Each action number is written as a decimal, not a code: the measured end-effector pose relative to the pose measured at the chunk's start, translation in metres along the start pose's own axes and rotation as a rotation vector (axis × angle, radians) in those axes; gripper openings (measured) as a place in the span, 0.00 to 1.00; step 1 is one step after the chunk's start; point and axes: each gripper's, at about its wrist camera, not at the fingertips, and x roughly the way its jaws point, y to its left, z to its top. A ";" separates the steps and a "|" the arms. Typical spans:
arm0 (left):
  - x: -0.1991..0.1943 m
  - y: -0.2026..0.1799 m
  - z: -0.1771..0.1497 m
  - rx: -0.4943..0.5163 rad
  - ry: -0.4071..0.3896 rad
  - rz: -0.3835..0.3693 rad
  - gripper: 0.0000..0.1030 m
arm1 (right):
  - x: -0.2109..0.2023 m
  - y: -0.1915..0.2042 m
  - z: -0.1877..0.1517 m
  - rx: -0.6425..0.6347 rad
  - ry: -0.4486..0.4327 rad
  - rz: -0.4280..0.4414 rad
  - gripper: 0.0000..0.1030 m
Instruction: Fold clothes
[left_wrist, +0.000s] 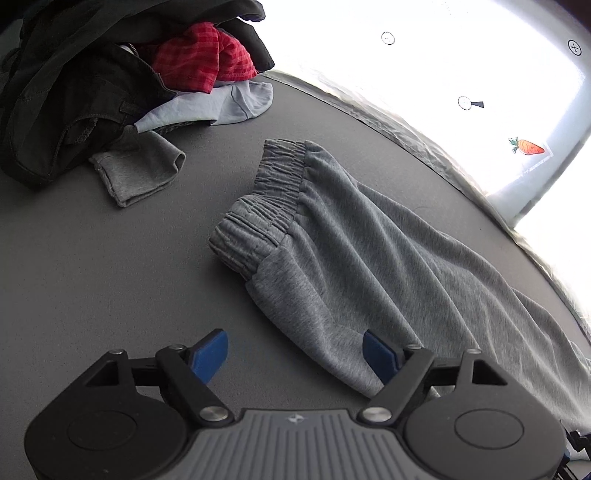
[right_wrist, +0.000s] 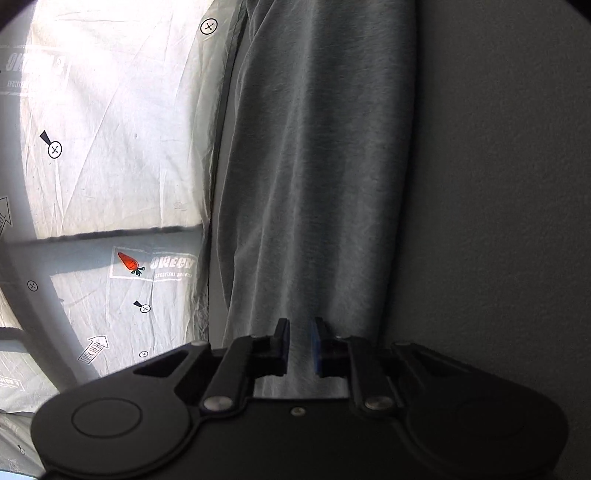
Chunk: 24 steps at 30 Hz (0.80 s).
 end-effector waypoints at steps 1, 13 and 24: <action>0.003 0.002 0.005 -0.001 -0.004 -0.003 0.79 | 0.005 0.003 -0.001 0.008 0.001 0.001 0.14; 0.042 0.025 0.031 -0.134 -0.034 -0.036 0.87 | 0.031 0.007 -0.005 0.156 0.008 -0.001 0.04; 0.028 -0.008 0.057 -0.139 -0.131 -0.277 0.22 | 0.035 0.008 0.000 0.227 -0.004 0.023 0.09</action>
